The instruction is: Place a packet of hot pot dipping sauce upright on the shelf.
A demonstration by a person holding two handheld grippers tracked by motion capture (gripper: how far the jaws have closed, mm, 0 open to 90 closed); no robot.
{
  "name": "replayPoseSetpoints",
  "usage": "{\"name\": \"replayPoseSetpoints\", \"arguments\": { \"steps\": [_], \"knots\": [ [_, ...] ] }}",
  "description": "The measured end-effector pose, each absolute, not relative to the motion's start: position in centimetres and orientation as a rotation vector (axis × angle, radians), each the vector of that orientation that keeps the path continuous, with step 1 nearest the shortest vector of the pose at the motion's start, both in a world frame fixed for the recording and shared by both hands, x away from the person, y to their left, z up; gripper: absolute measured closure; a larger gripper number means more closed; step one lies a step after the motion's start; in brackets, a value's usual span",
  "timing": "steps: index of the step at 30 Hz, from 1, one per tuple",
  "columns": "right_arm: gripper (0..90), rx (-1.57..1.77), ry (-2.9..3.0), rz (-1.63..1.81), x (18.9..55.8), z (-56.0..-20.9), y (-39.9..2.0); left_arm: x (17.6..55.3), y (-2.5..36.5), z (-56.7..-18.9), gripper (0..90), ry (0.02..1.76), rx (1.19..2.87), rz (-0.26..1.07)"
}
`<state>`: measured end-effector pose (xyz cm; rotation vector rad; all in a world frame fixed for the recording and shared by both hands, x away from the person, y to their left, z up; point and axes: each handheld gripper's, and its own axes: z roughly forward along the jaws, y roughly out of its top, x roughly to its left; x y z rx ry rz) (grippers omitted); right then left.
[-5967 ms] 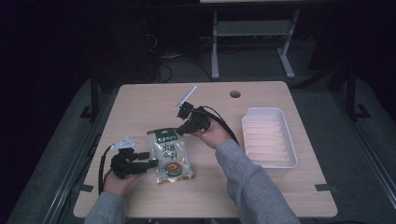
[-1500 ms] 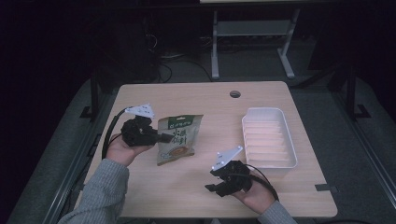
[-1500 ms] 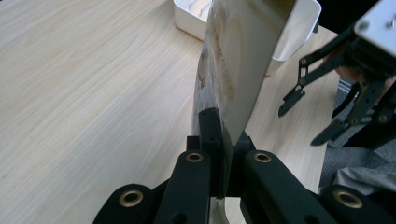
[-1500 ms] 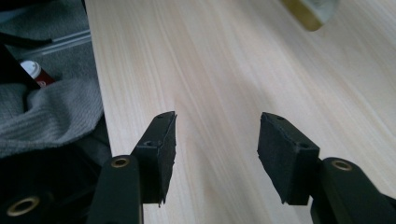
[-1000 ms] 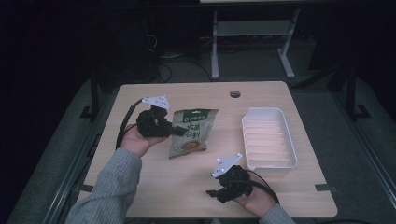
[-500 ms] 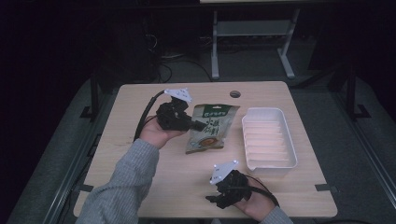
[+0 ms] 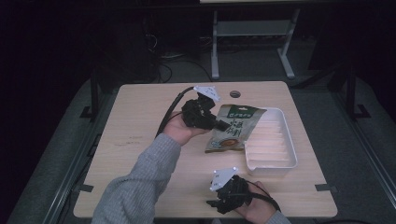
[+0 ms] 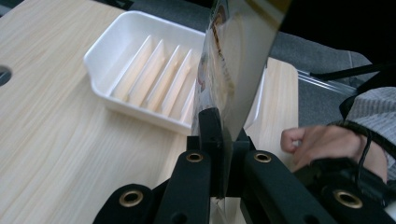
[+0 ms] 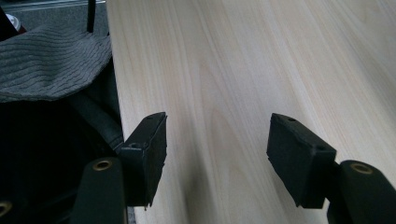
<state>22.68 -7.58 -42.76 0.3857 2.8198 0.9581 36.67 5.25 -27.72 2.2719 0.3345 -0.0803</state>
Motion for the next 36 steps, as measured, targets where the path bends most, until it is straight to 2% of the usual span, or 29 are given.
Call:
{"name": "replayPoseSetpoints", "arguments": {
  "steps": [13,36],
  "knots": [
    [36.0,0.412,2.815,0.982,22.8,-42.7,-8.0,37.1,1.0,-27.6,90.0,0.258,2.278,-0.125],
    [35.6,0.411,2.82,0.973,22.0,-42.8,-9.4,38.0,-3.5,-29.3,90.0,0.224,2.281,-0.186]
  ]
}}
